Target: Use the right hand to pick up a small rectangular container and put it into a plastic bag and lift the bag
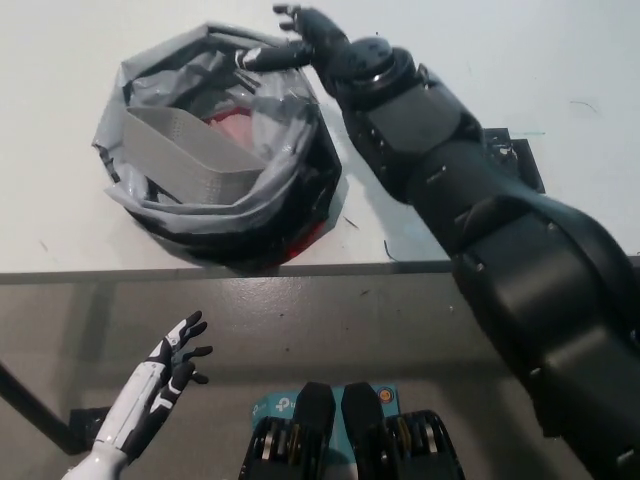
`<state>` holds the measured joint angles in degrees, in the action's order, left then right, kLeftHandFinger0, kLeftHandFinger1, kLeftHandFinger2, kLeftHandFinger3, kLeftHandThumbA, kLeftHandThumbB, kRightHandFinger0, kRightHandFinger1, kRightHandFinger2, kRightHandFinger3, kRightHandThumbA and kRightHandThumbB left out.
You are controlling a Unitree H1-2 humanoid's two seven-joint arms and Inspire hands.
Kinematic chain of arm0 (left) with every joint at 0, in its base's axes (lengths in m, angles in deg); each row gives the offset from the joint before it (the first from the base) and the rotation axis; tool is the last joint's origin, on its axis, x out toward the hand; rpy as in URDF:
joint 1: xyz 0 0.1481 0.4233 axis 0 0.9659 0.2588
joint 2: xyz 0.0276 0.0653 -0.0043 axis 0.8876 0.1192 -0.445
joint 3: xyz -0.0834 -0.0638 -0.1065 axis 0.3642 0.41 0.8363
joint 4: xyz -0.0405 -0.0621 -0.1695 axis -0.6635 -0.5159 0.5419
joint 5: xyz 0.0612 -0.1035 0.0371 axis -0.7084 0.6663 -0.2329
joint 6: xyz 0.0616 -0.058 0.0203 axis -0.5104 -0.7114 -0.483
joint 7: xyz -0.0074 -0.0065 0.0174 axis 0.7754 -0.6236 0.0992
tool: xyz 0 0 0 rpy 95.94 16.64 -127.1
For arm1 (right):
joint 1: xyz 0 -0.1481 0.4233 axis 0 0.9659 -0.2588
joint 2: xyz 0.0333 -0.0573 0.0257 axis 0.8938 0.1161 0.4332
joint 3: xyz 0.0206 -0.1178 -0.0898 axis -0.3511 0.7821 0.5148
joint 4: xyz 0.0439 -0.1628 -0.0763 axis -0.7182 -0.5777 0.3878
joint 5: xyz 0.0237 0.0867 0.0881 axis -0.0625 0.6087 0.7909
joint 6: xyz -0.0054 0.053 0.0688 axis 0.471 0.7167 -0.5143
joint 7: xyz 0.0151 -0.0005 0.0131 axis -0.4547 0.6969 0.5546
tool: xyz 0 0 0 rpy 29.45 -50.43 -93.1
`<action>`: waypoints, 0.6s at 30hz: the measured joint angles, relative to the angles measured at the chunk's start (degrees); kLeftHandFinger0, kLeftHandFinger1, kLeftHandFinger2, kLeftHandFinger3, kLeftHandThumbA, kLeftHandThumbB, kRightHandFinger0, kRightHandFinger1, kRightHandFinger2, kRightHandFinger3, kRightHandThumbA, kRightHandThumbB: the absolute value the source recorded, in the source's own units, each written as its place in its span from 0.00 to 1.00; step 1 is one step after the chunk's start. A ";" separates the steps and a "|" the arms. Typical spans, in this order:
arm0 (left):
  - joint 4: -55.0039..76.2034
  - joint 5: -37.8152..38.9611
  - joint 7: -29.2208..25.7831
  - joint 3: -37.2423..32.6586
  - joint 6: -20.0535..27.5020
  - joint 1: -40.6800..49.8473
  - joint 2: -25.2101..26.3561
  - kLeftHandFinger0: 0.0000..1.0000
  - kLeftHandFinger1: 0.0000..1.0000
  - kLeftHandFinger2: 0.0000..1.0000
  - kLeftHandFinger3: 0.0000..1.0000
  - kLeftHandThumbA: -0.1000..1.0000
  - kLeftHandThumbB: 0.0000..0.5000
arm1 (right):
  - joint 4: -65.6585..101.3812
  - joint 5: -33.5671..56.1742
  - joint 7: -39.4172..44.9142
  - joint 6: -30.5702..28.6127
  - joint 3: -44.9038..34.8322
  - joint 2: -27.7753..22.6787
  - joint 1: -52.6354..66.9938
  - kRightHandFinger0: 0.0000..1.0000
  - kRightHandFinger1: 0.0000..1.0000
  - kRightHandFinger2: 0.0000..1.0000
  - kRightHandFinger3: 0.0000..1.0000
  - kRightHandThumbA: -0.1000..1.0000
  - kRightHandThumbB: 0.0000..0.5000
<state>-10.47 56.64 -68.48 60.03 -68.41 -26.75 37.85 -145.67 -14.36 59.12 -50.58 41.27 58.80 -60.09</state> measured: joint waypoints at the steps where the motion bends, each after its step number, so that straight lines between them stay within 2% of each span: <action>1: 0.00 0.01 0.02 0.00 0.01 -0.01 0.00 0.65 0.84 1.00 1.00 0.97 0.71 | 0.08 -0.25 0.24 0.00 0.18 -0.11 -0.29 1.00 1.00 1.00 1.00 0.93 0.87; 3: 0.00 0.02 0.13 0.00 0.01 -0.06 -0.01 0.65 0.83 1.00 1.00 0.97 0.70 | 0.49 -0.90 0.86 -0.01 0.70 -0.47 -0.84 1.00 1.00 1.00 1.00 0.94 0.83; 6: 0.00 0.03 0.15 0.00 0.01 -0.18 -0.01 0.64 0.83 1.00 1.00 0.97 0.71 | 1.01 -2.27 1.34 -0.01 2.39 -0.90 -0.99 1.00 1.00 1.00 1.00 0.95 0.85; 7: 0.00 0.03 0.15 0.01 0.01 -0.22 -0.01 0.65 0.83 1.00 1.00 0.97 0.73 | 1.18 -2.86 1.59 -0.01 3.05 -1.09 -1.00 1.00 1.00 1.00 1.00 0.87 0.82; 8: 0.00 0.02 0.15 0.00 0.00 -0.27 -0.01 0.65 0.83 1.00 1.00 0.97 0.73 | 1.28 -3.39 1.77 0.00 3.46 -1.26 -1.01 1.00 1.00 1.00 1.00 0.86 0.82; 9: 0.00 0.03 0.16 0.00 -0.01 -0.31 -0.03 0.65 0.83 1.00 1.00 0.97 0.73 | 1.50 -3.80 1.83 -0.03 3.64 -1.42 -1.02 1.00 1.00 1.00 1.00 0.90 0.90; 10: 0.00 0.03 0.16 0.00 -0.02 -0.33 -0.05 0.65 0.83 1.00 1.00 0.98 0.74 | 1.81 -4.01 1.82 -0.06 3.67 -1.59 -1.02 1.00 1.00 1.00 1.00 0.94 0.93; 15: -0.05 0.01 0.20 -0.08 -0.11 -0.53 -0.15 0.67 0.87 1.00 1.00 1.00 0.70 | 10.19 -6.00 1.39 0.30 4.31 -3.72 -0.71 1.00 1.00 1.00 1.00 1.00 0.87; 18: -0.24 0.01 0.19 -0.07 -0.19 -0.68 -0.16 0.69 0.89 1.00 1.00 1.00 0.66 | 16.73 -6.75 1.42 0.71 4.36 -4.93 0.63 1.00 1.00 1.00 1.00 1.00 0.91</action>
<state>-10.71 56.66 -68.28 59.96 -68.61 -27.43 37.69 -128.94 -21.10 60.54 -49.88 45.62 53.87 -59.45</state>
